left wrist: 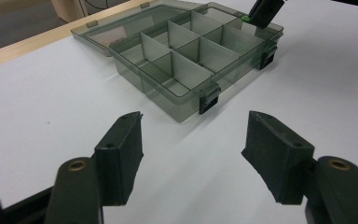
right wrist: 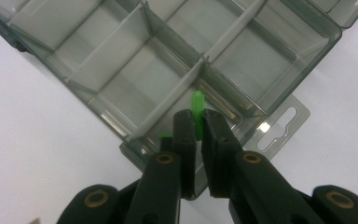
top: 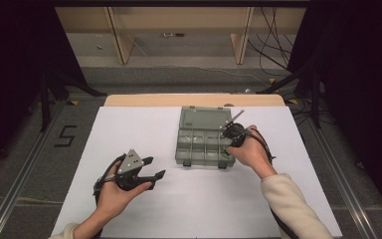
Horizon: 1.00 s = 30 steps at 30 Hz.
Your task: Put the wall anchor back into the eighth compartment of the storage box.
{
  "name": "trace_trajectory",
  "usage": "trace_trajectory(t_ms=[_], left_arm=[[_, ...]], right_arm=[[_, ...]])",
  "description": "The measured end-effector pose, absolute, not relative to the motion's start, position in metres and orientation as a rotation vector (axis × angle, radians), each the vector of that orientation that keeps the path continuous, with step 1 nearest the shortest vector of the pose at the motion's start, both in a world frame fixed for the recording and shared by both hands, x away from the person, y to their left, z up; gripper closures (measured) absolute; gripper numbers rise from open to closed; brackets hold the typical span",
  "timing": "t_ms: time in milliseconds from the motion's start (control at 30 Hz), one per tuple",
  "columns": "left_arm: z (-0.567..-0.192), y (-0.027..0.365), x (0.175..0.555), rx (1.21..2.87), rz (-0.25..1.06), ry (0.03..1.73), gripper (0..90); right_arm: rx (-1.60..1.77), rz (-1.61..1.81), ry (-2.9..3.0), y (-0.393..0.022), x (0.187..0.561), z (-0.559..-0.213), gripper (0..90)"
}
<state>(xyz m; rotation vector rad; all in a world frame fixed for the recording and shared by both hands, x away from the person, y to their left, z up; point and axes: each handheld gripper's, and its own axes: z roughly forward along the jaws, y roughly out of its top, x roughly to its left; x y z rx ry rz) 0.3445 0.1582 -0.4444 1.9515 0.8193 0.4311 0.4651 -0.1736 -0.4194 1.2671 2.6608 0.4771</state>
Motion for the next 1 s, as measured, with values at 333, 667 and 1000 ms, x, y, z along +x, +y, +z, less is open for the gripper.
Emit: trace_trajectory(t_ms=[333,667,1000], left_arm=[[-0.4445,0.158,0.3446,1.951,0.431,0.819,36.5],[-0.4445,0.158,0.3444,1.952,0.435,0.824,36.5],[-0.4443,0.1585,0.345,1.958,0.443,0.812,36.5]], right_arm=[[1.27,0.468,2.666,-0.1737,0.4663,-0.4234,84.5],[1.272,0.458,2.67,-0.1747,0.4672,-0.4243,84.3],[1.278,0.485,2.647,-0.1769,0.4675,-0.4216,82.0]])
